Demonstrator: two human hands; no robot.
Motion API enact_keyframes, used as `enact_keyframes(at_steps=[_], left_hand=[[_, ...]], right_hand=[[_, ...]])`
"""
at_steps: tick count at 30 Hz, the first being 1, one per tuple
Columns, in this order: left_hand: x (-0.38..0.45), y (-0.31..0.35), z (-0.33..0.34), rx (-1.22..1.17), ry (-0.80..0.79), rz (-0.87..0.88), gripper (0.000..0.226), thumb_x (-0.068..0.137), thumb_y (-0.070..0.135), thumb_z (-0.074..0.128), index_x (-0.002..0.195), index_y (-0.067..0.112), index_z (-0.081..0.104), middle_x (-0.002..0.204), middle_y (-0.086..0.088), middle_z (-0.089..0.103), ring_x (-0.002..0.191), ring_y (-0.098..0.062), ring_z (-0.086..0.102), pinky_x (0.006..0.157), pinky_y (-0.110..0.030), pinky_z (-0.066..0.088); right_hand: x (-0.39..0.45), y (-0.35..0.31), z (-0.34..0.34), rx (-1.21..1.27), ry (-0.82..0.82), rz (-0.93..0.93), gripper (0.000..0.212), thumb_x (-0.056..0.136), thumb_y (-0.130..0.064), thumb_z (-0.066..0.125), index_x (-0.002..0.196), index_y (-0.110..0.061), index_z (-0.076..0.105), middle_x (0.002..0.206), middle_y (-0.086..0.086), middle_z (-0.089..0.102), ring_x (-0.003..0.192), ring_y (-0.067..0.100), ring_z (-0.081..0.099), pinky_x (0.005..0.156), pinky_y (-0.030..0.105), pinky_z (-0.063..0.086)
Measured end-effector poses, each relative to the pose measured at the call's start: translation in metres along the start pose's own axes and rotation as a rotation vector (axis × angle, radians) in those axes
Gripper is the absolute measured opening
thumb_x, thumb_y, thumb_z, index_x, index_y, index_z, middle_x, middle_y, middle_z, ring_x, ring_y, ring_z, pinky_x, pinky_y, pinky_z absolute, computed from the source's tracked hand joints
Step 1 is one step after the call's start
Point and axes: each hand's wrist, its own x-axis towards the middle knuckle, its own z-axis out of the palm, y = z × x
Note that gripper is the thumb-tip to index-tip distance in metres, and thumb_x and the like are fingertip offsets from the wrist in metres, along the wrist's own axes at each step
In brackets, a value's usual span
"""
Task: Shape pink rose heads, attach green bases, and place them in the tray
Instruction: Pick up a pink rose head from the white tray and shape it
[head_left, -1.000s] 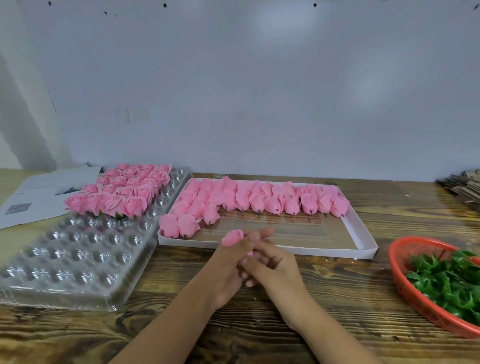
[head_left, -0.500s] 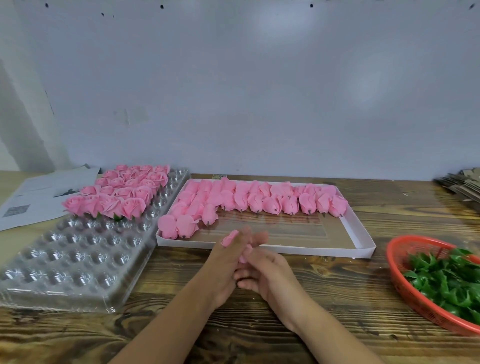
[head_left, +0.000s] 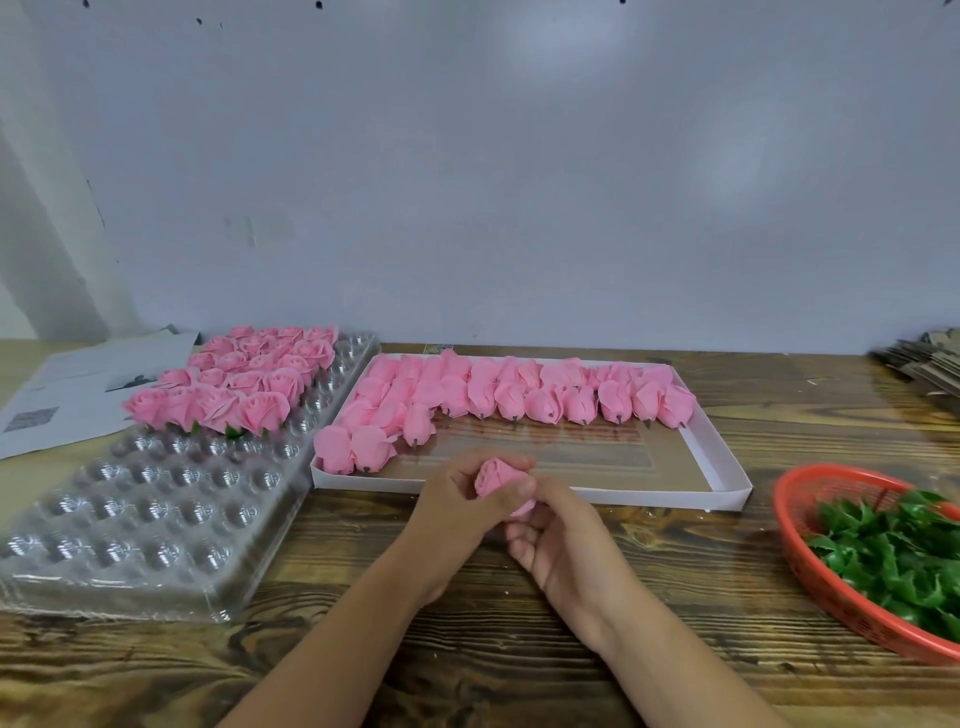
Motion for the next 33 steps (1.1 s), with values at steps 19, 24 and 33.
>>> enact_keyframes(at_steps=[19, 24, 33], left_hand=[[-0.001, -0.010, -0.010, 0.361, 0.001, 0.145, 0.031, 0.070, 0.032, 0.083, 0.100, 0.036, 0.074, 0.104, 0.007, 0.076, 0.102, -0.014, 0.072, 0.087, -0.026, 0.057], [0.000, -0.009, -0.012, 0.373, -0.017, 0.116, 0.033, 0.077, 0.015, 0.086, 0.101, 0.036, 0.074, 0.104, 0.006, 0.077, 0.103, -0.015, 0.072, 0.088, -0.030, 0.059], [-0.002, -0.006, -0.011, 0.366, -0.020, 0.099, 0.032, 0.069, 0.040, 0.082, 0.100, 0.041, 0.074, 0.103, 0.009, 0.077, 0.101, -0.012, 0.073, 0.086, -0.028, 0.059]], right_hand=[[0.003, -0.006, -0.005, -0.109, 0.135, 0.102, 0.013, 0.093, -0.018, 0.057, 0.098, -0.008, 0.063, 0.059, 0.000, 0.046, 0.047, 0.008, 0.036, 0.041, 0.017, 0.028], [0.004, -0.005, -0.006, -0.110, 0.128, 0.088, 0.014, 0.094, -0.020, 0.057, 0.097, -0.009, 0.064, 0.058, 0.000, 0.047, 0.047, 0.008, 0.037, 0.040, 0.016, 0.029], [0.005, -0.004, -0.009, -0.148, 0.102, 0.045, 0.015, 0.094, -0.021, 0.056, 0.096, -0.010, 0.065, 0.058, -0.002, 0.048, 0.047, 0.008, 0.038, 0.041, 0.017, 0.031]])
